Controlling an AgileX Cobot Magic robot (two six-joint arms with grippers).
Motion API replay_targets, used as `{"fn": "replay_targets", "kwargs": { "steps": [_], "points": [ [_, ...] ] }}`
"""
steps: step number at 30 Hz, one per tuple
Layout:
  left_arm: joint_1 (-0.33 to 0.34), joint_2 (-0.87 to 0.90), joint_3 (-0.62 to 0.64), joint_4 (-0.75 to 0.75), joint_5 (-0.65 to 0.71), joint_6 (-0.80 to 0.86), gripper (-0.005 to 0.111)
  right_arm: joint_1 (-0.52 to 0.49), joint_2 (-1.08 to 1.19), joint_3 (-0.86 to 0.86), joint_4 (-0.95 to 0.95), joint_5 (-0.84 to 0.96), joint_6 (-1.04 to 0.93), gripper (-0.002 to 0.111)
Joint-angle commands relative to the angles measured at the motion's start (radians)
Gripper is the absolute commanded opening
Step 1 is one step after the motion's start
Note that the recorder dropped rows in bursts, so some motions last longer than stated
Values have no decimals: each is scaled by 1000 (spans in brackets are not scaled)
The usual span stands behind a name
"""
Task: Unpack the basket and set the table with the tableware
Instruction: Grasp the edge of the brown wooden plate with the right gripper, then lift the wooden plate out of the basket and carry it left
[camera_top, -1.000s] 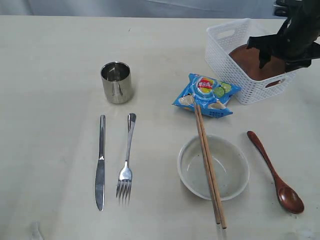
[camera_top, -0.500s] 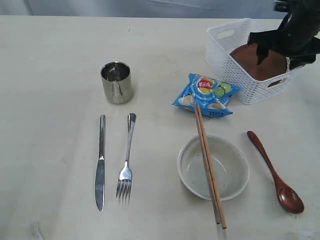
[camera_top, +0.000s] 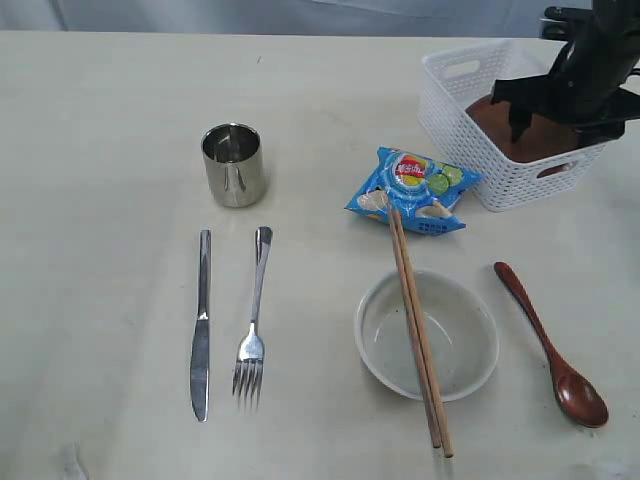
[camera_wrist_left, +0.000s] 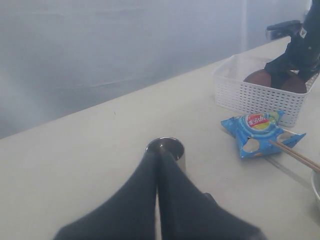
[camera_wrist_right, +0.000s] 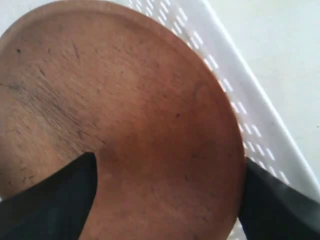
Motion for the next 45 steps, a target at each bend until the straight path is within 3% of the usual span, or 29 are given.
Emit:
{"fn": "replay_targets", "kwargs": {
  "steps": [1, 5, 7, 20, 45],
  "points": [
    [-4, -7, 5, 4, 0, -3, 0, -5, 19, 2, 52, -11, 3, 71],
    [-4, -7, 5, 4, 0, -3, 0, -5, 19, 0, 62, -23, 0, 71],
    [-4, -7, 5, 4, 0, -3, 0, -5, 19, 0, 62, -23, 0, 65],
    [-4, -7, 5, 4, 0, -3, 0, -5, -10, 0, 63, 0, 0, -1],
    [-4, -7, 5, 4, -5, -3, 0, -7, -189, -2, 93, -14, -26, 0]
  ]
}}
